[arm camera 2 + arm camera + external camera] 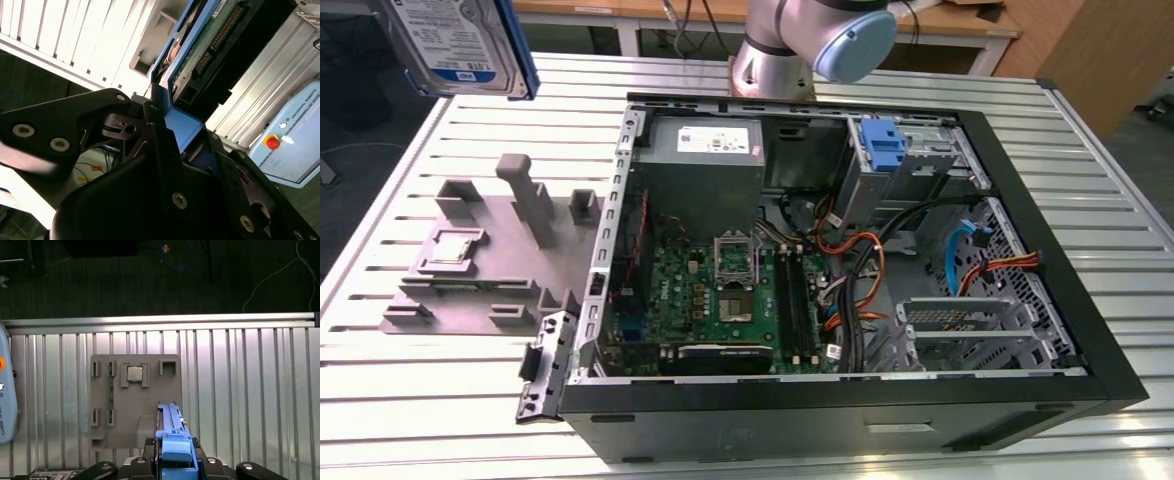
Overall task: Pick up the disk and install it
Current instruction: 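Pick up the disk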
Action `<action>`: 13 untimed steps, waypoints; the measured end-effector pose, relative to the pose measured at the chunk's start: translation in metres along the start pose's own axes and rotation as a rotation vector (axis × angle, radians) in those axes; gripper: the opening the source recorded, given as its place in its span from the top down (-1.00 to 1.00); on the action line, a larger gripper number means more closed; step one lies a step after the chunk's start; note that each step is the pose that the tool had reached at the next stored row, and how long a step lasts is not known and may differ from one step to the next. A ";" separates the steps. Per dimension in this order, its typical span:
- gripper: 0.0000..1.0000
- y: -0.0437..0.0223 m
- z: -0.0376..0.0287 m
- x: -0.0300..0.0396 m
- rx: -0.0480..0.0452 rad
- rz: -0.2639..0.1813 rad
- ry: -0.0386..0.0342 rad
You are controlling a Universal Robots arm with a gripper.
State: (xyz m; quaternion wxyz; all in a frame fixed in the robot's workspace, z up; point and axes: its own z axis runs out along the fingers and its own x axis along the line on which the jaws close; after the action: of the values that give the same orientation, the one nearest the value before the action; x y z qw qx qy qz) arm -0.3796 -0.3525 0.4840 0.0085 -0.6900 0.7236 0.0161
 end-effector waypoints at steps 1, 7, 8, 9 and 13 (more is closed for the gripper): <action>0.26 -0.0016 0.0000 -0.0001 0.0000 0.000 0.0000; 0.26 -0.0087 -0.0001 -0.0004 0.0001 0.000 0.0055; 0.26 -0.0096 -0.0001 -0.0005 0.0002 0.000 0.0065; 0.26 -0.0108 -0.0001 -0.0005 0.0002 0.000 0.0067; 0.26 -0.0170 -0.0002 -0.0008 0.0002 0.000 0.0071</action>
State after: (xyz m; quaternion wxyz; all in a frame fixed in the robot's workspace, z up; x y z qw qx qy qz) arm -0.3626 -0.3525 0.4840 0.0060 -0.6900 0.7236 0.0136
